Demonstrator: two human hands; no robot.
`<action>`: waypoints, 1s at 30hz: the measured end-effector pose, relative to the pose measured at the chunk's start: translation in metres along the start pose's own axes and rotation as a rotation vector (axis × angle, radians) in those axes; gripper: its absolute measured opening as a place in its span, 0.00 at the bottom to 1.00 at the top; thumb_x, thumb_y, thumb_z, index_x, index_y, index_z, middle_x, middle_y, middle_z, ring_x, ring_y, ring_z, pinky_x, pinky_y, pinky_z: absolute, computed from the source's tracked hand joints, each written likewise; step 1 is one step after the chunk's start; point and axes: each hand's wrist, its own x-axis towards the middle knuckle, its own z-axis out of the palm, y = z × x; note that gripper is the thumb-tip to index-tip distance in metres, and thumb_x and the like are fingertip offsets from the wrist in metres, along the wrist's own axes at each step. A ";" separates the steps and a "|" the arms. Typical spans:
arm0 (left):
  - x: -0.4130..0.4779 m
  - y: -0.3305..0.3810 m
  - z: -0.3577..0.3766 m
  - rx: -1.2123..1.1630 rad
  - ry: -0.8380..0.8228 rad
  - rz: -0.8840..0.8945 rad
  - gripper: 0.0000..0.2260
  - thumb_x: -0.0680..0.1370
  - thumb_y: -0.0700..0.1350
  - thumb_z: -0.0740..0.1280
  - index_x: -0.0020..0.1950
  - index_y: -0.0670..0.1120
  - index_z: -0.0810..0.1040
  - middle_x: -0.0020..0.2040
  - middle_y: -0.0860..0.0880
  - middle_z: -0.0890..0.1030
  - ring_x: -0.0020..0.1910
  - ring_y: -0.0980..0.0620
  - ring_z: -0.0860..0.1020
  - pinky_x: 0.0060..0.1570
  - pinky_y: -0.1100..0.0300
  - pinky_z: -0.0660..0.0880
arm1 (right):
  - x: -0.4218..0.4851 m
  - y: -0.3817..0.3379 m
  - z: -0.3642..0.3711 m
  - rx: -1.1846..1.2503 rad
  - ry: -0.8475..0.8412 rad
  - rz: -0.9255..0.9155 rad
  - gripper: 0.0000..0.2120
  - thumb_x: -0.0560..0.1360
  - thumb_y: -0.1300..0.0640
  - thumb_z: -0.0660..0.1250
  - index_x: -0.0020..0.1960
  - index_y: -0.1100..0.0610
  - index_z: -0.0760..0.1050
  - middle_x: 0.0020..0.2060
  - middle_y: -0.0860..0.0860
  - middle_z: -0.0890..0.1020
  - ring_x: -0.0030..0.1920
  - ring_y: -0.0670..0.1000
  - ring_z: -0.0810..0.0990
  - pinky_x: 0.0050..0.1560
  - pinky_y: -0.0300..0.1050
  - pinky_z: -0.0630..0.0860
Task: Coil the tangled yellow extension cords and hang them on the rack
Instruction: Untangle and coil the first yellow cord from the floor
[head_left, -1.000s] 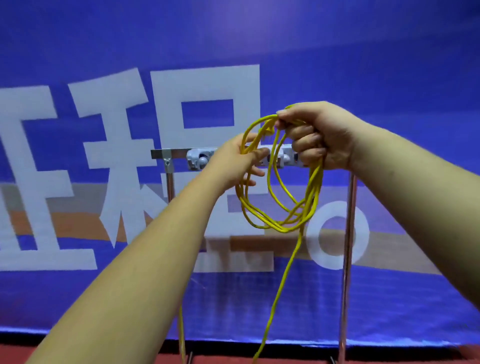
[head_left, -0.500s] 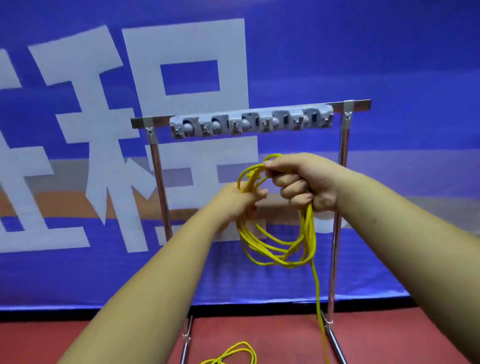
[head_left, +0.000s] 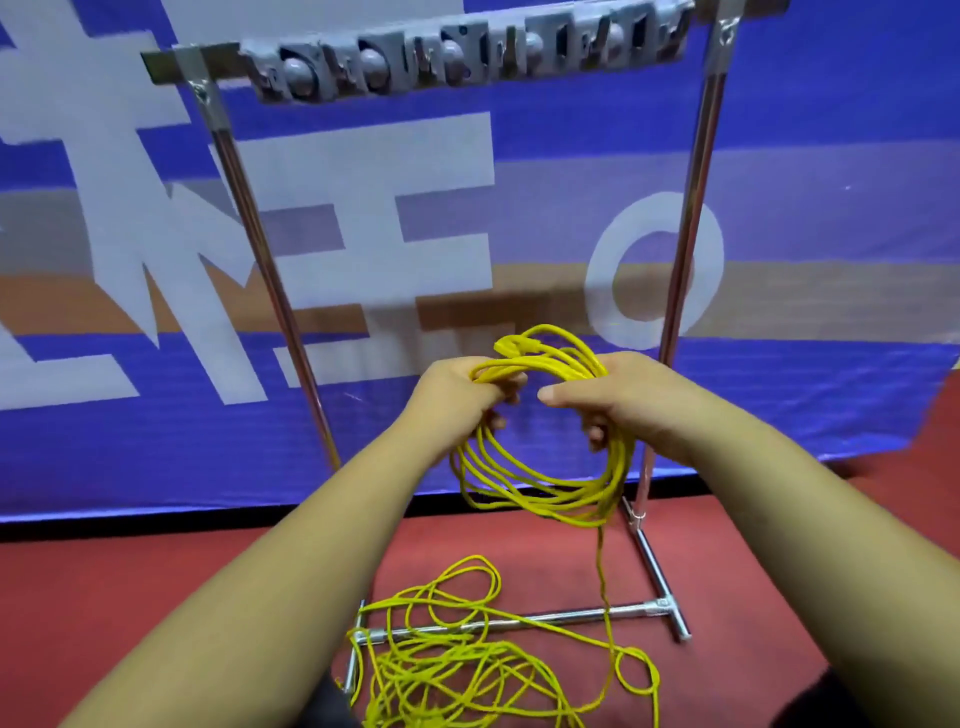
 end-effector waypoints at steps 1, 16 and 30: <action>-0.003 -0.011 0.004 -0.005 -0.014 -0.009 0.07 0.79 0.38 0.71 0.48 0.49 0.86 0.40 0.47 0.86 0.30 0.50 0.82 0.26 0.62 0.72 | 0.001 0.013 0.003 -0.025 0.041 0.004 0.09 0.77 0.56 0.76 0.46 0.57 0.77 0.27 0.52 0.68 0.26 0.52 0.69 0.31 0.48 0.76; -0.008 -0.130 0.043 -0.292 -0.403 -0.309 0.07 0.78 0.41 0.73 0.55 0.45 0.81 0.55 0.41 0.86 0.53 0.45 0.83 0.58 0.47 0.76 | 0.020 0.071 0.019 0.256 0.028 0.099 0.05 0.80 0.63 0.68 0.55 0.57 0.81 0.29 0.49 0.60 0.28 0.50 0.56 0.29 0.43 0.56; 0.024 -0.133 0.055 -0.361 -0.058 -0.124 0.10 0.78 0.34 0.72 0.57 0.44 0.83 0.43 0.50 0.83 0.40 0.49 0.78 0.44 0.55 0.79 | 0.029 0.083 0.009 0.039 0.125 0.060 0.07 0.78 0.60 0.75 0.51 0.55 0.77 0.27 0.54 0.74 0.27 0.55 0.76 0.36 0.58 0.85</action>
